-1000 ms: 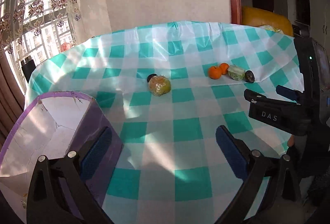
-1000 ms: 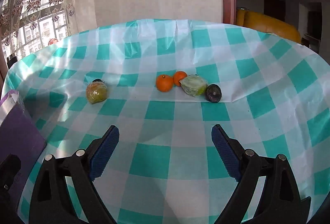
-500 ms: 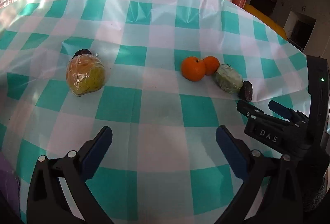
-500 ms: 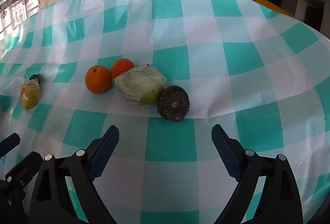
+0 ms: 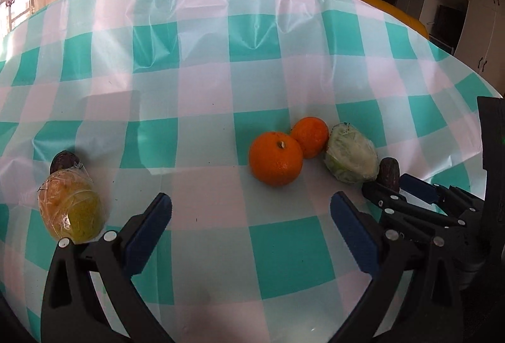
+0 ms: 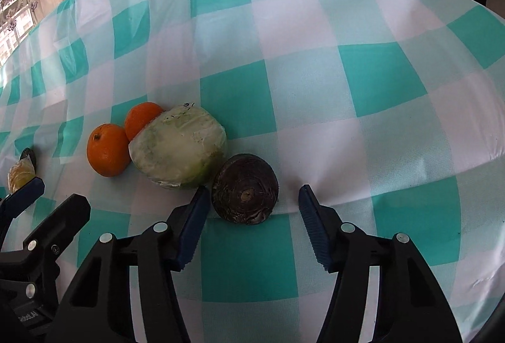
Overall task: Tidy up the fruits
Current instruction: 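Grasp a second orange with the left gripper while the right gripper grasps another dark beet, then carry the orange and beet toward the box with both grippers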
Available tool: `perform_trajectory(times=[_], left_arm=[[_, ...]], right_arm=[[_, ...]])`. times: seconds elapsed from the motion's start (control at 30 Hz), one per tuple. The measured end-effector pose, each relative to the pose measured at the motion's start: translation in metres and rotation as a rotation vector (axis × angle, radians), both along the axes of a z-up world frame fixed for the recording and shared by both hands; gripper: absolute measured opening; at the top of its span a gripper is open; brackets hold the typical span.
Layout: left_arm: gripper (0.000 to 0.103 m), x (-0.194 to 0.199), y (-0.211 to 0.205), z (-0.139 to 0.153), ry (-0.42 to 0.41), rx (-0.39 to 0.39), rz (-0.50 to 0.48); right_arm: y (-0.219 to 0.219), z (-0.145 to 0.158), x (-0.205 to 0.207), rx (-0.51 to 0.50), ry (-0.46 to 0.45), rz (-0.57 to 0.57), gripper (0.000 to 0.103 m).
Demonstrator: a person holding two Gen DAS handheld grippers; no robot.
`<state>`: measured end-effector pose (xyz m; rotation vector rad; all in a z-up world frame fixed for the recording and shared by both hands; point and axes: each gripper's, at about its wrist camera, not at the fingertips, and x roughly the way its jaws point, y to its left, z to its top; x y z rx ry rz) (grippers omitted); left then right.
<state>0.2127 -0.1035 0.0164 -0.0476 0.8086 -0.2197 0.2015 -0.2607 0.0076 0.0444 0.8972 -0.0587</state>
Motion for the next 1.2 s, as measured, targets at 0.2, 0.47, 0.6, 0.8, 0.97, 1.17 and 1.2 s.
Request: perform_trajectory(times=[0.2,0.47,0.6,0.8,0.97,1.17,1.2], left_arm=[[0.101,0.028,-0.008,-0.001,0.014,0.017,-0.017],[0.092,0.046,-0.025,-0.006,0.056,0.117,-0.025],[0.065,0.052,-0.028,-0.008,0.076,0.138,-0.022],[0.044,0.050,-0.021,-0.005,0.060,0.124,-0.003],[0.043,0.047,-0.007,0.002,0.024,0.076,0.018],[0.043,0.028,0.024,0.013,-0.044,-0.031,0.084],[0.043,0.025,0.028,0.014,-0.053,-0.041,0.094]], right_arm=[[0.004,0.000,0.001,-0.011,-0.012,-0.014,0.039],[0.009,-0.001,0.001,-0.008,-0.023,-0.057,0.038],[0.011,-0.002,-0.001,-0.012,-0.026,-0.067,0.038],[0.015,-0.002,-0.004,-0.014,-0.035,-0.068,0.038],[0.016,-0.006,-0.006,-0.005,-0.037,-0.072,0.038],[0.005,-0.002,-0.001,-0.004,-0.035,-0.074,0.038],[0.005,-0.002,0.000,-0.003,-0.034,-0.073,0.038]])
